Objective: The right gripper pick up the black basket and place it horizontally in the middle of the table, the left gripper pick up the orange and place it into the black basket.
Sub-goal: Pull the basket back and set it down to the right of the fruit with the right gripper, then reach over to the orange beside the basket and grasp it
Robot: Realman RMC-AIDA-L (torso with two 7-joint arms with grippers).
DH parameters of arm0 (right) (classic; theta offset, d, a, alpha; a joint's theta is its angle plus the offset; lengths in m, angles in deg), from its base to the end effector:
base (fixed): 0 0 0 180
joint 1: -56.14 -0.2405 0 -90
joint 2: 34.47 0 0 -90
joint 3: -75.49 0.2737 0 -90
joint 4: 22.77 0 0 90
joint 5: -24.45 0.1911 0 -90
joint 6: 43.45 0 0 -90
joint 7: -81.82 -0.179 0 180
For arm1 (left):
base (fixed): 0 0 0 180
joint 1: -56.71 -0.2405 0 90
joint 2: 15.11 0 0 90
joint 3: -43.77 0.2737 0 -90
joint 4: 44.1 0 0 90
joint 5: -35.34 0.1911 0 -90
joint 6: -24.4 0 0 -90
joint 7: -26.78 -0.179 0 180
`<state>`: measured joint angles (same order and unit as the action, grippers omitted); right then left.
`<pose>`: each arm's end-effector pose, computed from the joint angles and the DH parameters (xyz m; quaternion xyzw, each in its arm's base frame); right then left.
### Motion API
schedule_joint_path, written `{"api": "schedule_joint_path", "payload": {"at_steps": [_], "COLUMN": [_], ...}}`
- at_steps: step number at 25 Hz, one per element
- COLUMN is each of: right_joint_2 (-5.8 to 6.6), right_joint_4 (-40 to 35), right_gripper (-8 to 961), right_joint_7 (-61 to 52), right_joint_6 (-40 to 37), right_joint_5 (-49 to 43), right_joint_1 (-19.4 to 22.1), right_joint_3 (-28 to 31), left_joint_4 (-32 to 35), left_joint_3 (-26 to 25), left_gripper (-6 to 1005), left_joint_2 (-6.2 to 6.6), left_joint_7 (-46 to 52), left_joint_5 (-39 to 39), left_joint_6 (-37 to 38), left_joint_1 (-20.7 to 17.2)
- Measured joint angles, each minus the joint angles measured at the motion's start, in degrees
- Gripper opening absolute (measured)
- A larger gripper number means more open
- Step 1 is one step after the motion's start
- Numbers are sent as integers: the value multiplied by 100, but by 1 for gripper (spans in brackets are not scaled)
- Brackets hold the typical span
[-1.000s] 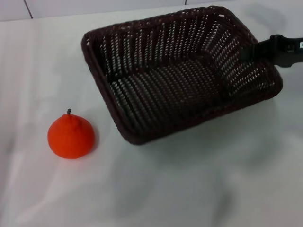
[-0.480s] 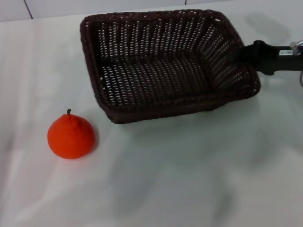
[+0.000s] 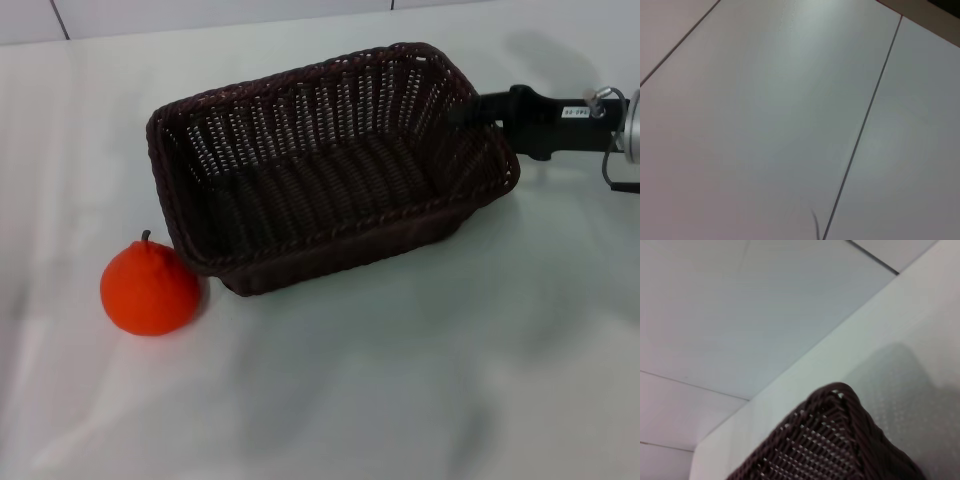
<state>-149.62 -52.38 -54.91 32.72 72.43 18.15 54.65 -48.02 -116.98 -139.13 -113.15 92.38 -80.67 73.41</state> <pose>0.2930 0.3885 -0.0161 -0.6862 -0.6684 -0.1290 0.2564 -0.3044 0.2699 0.0518 -0.5346 -0.2101 -0.5878 0.5696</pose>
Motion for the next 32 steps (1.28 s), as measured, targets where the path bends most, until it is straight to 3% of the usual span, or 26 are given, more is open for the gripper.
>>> {"api": "schedule_joint_path", "payload": {"at_steps": [4, 8, 15, 16, 18, 21, 24, 32], "right_joint_2": [-6, 77, 412, 440, 477, 490, 463, 329], "right_joint_4": [2, -54, -77, -79, -87, -120, -135, -122], "right_gripper": [549, 624, 755, 760, 770, 779, 775, 770], "right_joint_7": [29, 8, 17, 24, 31, 53, 78, 381], "right_joint_6": [42, 233, 239, 182, 2, -400, -813, -1316], "right_joint_5": [145, 172, 842, 949, 1068, 1120, 1122, 1398], "right_joint_1": [19, 54, 246, 263, 277, 242, 150, -40], "right_joint_3": [-39, -8, 67, 69, 71, 71, 64, 30], "left_joint_4": [4, -40, -684, -881, -925, -932, -937, -885], "left_joint_3": [8, 137, 1630, 2315, 2774, 3553, 3977, 4138], "left_gripper": [887, 887, 887, 887, 887, 888, 888, 867], "left_joint_2": [-7, -1, 71, 164, 253, 391, 431, 398], "left_joint_7": [1, 1, 10, 15, 16, 17, 18, 19], "left_joint_5": [0, 41, 71, 71, 75, 103, 257, 795], "left_joint_6": [66, 174, 806, 1219, 1464, 1810, 2084, 2578], "left_joint_1": [19, 24, -275, -444, -521, -610, -653, -682]}}
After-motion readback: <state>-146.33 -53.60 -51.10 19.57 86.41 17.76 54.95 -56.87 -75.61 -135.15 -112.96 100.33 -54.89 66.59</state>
